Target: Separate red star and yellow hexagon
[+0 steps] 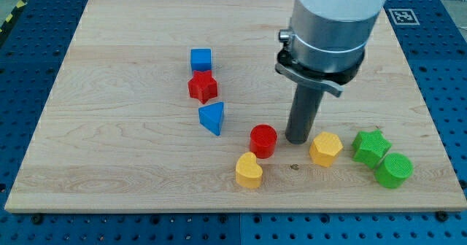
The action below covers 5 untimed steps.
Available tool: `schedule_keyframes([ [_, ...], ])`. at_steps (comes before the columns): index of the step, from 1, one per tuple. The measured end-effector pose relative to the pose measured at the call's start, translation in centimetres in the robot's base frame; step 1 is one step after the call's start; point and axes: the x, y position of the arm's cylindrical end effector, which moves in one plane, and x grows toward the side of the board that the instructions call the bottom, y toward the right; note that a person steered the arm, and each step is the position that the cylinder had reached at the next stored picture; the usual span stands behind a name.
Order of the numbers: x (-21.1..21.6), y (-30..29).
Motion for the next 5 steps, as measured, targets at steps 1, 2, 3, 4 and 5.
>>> schedule_keyframes([
  [1,0.3,-1.3],
  [2,1.0,-1.8],
  [3,1.2,-1.8],
  [4,1.2,-1.8],
  [5,1.7,-1.8],
])
